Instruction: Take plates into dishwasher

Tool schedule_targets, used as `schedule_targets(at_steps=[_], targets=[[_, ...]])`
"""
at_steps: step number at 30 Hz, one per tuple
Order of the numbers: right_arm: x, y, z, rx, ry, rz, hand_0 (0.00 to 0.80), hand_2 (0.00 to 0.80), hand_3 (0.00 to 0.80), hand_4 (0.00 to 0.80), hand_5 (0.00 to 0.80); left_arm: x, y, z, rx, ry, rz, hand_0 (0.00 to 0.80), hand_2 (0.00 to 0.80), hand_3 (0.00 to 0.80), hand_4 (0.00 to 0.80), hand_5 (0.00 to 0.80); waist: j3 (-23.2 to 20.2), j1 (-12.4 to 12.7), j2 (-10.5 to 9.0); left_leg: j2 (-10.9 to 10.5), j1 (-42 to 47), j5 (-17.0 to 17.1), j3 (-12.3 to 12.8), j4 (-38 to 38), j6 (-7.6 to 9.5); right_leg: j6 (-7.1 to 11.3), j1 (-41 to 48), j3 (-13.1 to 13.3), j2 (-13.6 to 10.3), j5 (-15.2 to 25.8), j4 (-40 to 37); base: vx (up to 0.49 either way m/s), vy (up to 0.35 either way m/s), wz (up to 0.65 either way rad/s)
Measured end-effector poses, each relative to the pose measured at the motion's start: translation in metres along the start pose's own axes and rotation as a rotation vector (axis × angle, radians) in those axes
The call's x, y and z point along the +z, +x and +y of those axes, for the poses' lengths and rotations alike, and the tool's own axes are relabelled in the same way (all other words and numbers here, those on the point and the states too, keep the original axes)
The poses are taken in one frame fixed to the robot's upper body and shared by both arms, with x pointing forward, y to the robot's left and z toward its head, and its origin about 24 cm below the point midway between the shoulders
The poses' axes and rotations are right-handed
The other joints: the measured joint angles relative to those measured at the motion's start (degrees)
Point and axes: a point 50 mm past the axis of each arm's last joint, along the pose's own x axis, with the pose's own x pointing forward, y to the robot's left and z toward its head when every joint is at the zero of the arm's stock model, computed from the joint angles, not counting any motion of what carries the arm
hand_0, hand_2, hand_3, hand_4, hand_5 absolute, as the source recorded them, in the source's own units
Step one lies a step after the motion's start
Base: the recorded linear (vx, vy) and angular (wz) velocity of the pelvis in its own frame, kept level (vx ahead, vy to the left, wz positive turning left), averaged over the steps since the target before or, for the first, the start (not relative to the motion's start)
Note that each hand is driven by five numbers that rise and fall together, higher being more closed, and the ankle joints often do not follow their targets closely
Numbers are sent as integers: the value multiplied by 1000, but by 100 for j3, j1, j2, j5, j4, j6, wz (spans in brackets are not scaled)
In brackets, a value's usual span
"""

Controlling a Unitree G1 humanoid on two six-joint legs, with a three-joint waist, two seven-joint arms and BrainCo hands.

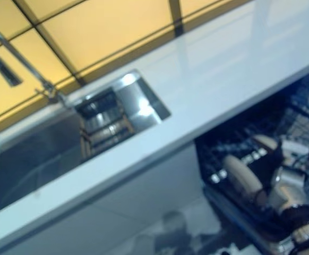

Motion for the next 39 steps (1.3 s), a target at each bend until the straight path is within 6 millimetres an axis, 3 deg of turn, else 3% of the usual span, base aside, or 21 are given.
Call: schedule_targets(at_steps=[2, 4, 5, 12, 16, 22, 31, 39], targets=[[0, 0, 0, 3, 0, 1, 605, 605, 605, 605, 605, -1, 0, 0, 0, 0, 2, 0, 0, 0, 0, 0, 0, 2, 0, -1, -1, 1, -3, 0, 0, 0, 1, -4, 0, 0, 0, -1, -2, 2], [1, 0, 0, 13, 1, 0, 515, 515, 515, 515, 515, -3, -1, 0, 1, -1, 7, 0, 0, 0, 0, 0, 0, 6, 0, -5, -1, 2, -5, 0, 2, 0, 3, -6, -4, 0, 1, 0, 0, 0], [1, 0, 1, 24, 6, 1, 0, 0, 0, 0, 0, -3, -1, 0, 1, -1, 7, 0, 0, 0, 0, 0, 0, -2, -1, -4, 0, 2, -9, 0, 2, 0, 9, -11, -3, 0, 1, 0, 0, 0], [5, -14, 27, 206, 100, 22, 0, 0, 0, 0, 0, -2, -1, 0, 0, 0, 5, 0, 0, 0, 0, 0, 5, -28, -8, -3, 16, 8, -11, -1, 1, 1, 25, -9, 3, 0, 1, 0, 0, 0], [10, -21, 26, 228, 125, -6, 0, 0, 0, 0, 0, -3, -1, 0, 1, 0, 6, 0, 0, 0, 0, 0, 30, -47, -42, 0, 24, 8, -1, -2, 0, 0, 27, 2, 12, 1, 2, 7, 2, -1], [22, -28, 12, 234, 194, -54, 0, 0, 0, 0, 0, -2, -1, 2, 8, -6, 5, 0, 0, 0, 0, 0, 242, -199, -384, 4, 130, 9, 46, -4, -1, -6, 104, 47, 22, 17, 3, 7, 3, -2], [24, -27, -7, 225, 262, -60, 0, 0, 0, 0, 0, -2, -1, 9, 52, -18, 9, 0, 0, 0, 0, 0, 142, -338, -948, 14, 274, 1, 120, -9, -5, -8, 213, 120, 44, 30, 3, 32, -6, -4], [6, -18, -22, 222, 227, -5, 0, 0, 0, 0, 0, -6, -3, 20, 97, -6, 30, 0, 0, 0, 0, 0, -69, -347, -1300, 36, 499, -29, 247, -13, -23, 8, 355, 250, 77, 18, 1, 46, -5, -9]])
